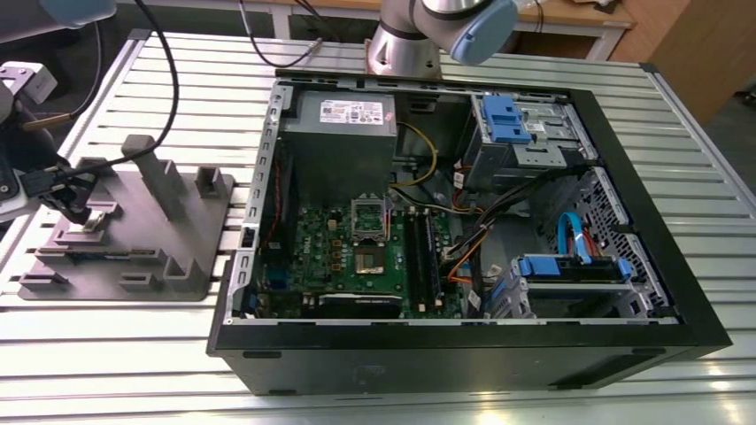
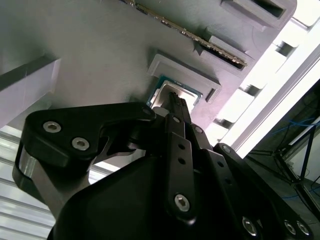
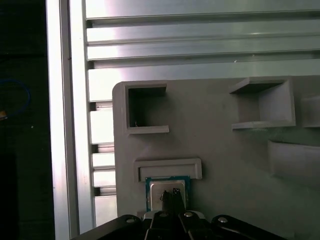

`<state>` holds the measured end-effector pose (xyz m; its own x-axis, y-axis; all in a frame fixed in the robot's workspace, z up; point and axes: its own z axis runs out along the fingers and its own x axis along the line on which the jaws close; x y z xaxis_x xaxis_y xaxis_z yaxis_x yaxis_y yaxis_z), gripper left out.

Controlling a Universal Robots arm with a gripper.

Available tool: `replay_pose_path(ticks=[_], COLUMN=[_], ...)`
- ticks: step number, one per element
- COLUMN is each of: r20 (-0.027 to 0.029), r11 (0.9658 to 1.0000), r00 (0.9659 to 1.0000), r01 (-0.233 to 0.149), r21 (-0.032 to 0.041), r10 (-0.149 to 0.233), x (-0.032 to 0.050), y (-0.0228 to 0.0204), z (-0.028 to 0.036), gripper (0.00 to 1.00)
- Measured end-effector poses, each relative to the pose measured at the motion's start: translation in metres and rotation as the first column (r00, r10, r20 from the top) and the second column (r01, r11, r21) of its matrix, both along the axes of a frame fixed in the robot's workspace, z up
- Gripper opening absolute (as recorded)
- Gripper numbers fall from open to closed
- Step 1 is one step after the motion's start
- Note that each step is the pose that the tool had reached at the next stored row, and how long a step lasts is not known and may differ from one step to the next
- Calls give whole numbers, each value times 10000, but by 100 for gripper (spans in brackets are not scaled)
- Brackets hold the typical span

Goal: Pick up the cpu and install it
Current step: 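Pick up the cpu and move it towards the insertion slot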

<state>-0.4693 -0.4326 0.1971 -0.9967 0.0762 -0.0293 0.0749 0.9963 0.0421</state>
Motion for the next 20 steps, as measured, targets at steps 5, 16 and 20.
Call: replay_pose_path(ticks=[5,16,20], r20=[-4,-4,-4], r11=[10000,10000,10000], r00=[10000,10000,10000], r01=[0,0,0], r21=[-3,-2,-3], r10=[0,0,0], x=[0,0,0], y=[0,0,0], z=[0,-2,-2], gripper=[11,16,35])
